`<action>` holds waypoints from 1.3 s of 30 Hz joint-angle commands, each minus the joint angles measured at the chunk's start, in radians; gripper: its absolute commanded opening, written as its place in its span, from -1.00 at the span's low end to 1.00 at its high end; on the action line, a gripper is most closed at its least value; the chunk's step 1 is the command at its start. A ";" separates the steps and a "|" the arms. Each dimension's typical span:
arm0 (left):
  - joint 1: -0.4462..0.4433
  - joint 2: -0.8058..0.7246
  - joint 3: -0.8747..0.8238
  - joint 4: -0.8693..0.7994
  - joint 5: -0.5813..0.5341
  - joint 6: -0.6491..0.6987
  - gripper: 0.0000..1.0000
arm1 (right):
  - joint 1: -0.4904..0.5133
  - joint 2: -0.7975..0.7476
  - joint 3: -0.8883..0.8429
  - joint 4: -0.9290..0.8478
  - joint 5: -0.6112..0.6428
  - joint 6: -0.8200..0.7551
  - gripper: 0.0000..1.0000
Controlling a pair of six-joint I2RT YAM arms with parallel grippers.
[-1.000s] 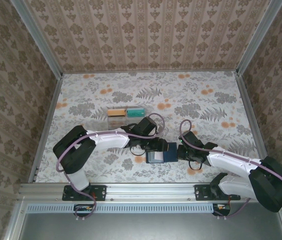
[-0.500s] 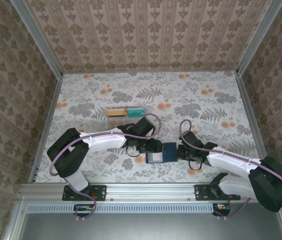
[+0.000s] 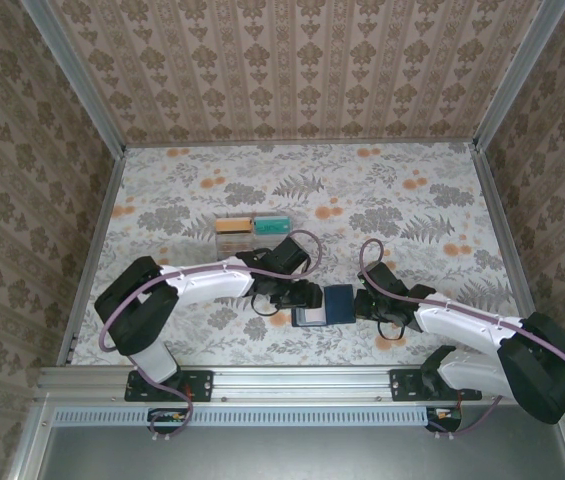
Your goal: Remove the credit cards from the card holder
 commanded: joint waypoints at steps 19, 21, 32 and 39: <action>-0.009 0.046 0.004 0.073 0.067 0.004 0.20 | 0.000 0.023 -0.014 0.021 -0.032 0.002 -0.86; -0.011 0.040 0.005 0.105 0.083 0.007 0.21 | 0.000 0.027 -0.014 0.022 -0.033 0.003 -0.86; -0.015 0.043 0.026 0.141 0.112 0.026 0.34 | 0.000 0.029 -0.016 0.024 -0.031 0.002 -0.86; -0.026 0.045 0.078 0.202 0.173 0.039 0.32 | -0.001 0.026 -0.021 0.032 -0.035 0.004 -0.85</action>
